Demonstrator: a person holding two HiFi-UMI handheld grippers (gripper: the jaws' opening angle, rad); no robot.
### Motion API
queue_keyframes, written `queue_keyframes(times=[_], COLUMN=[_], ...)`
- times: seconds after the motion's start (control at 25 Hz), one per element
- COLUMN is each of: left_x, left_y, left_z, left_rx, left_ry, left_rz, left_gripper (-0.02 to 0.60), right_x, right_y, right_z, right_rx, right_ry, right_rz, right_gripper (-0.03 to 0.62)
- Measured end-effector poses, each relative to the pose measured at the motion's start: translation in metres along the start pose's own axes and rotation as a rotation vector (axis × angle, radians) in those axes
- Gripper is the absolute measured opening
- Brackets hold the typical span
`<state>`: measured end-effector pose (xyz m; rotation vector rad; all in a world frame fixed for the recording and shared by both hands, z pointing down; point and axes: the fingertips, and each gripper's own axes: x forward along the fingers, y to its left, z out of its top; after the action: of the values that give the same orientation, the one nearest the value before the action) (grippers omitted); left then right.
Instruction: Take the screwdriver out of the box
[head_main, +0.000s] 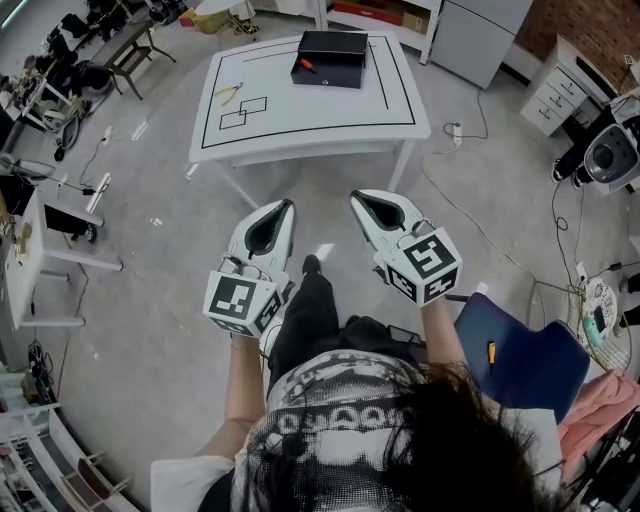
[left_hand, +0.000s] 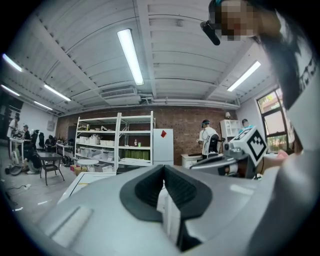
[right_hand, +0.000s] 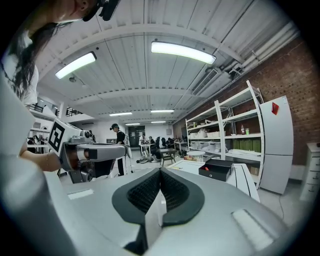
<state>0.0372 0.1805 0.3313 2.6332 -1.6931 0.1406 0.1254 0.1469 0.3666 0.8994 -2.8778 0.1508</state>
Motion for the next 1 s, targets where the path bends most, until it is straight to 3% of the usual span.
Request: queue_keyframes(times=[0.56,1.0], left_x=[0.097,0.155], left_y=[0.149,0.261], left_z=[-0.011,-0.010], left_rx=[-0.021,-0.037], left_ry=[0.047,0.026], left_rz=[-0.036,-0.109], left_gripper=[0.000,0.000], right_x=[0.153,0.268], right_y=[-0.063,-0.093], right_z=[0.016,0.035], right_rx=[0.041,0.062], right_ry=[0.059,0.079], right_rz=[-0.028,-0.102], right_gripper=[-0.005,-0.005])
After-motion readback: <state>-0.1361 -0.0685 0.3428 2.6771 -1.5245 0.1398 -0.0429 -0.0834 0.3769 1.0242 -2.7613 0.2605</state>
